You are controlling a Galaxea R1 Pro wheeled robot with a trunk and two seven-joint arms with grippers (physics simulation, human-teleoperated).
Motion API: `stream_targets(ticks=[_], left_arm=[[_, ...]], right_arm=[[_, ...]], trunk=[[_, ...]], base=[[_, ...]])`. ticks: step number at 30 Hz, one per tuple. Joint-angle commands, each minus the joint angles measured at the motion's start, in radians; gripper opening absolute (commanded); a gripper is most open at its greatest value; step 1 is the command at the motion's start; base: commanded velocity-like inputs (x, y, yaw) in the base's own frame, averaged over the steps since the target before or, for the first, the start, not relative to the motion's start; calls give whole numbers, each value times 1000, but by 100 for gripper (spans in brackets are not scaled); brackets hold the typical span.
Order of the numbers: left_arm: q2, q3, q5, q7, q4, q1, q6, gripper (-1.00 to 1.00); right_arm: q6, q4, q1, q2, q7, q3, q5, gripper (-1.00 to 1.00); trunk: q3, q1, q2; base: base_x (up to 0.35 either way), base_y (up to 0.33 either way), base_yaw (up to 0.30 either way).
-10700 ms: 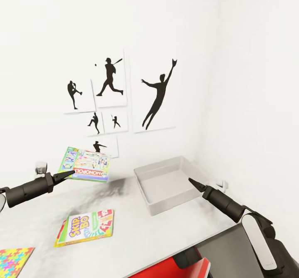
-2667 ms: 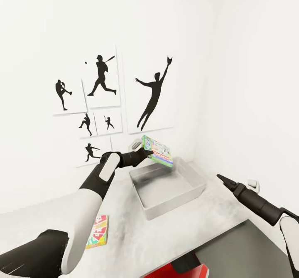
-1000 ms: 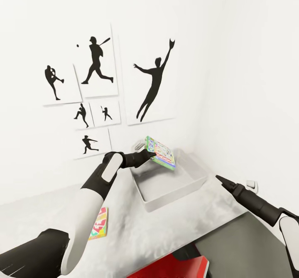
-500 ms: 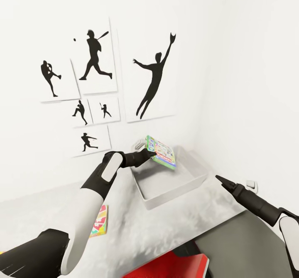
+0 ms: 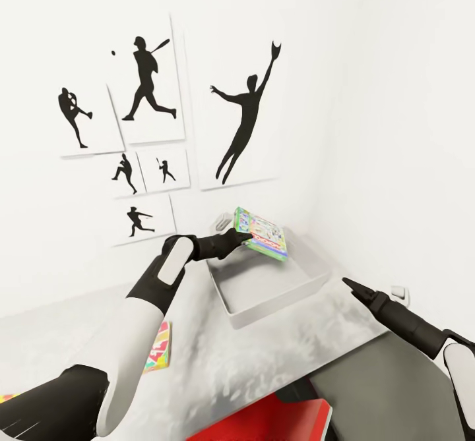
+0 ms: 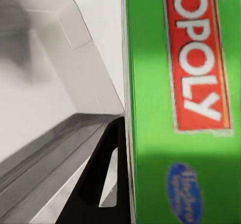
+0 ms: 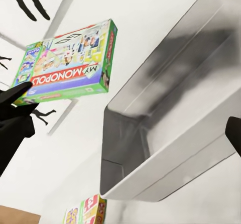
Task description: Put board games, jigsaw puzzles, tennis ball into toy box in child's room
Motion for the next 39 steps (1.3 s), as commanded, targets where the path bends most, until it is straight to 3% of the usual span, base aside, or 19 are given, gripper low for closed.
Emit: stream_targets(ticks=[1,17,20,28,39], left_arm=[[0,0,-4,-5,0,-1,5,-100],[0,-8,57,-3,-1,-1,-6,-100],[0,-39,94,-2,-1,-1,-59,-100],[0,-177,261,5,1,-1,-183,-100],[0,-213,294,7,9,-1,-237,-100]], right_arm=[[6,0,-1,0,6,-2,0,100],[6,0,-1,0,17,-7,1,100],[6,0,-1,0,17,-7,1,100],[6,0,-1,0,44,-10,2,100],[6,0,-1,0,52,-11,2,100]], trunk=[[-4,1,-2],[-30,1,-2],[-35,1,-2],[-48,1,-2],[-66,1,-2]], base=[[0,0,0],[0,0,0],[0,0,0],[0,0,0],[0,0,0]])
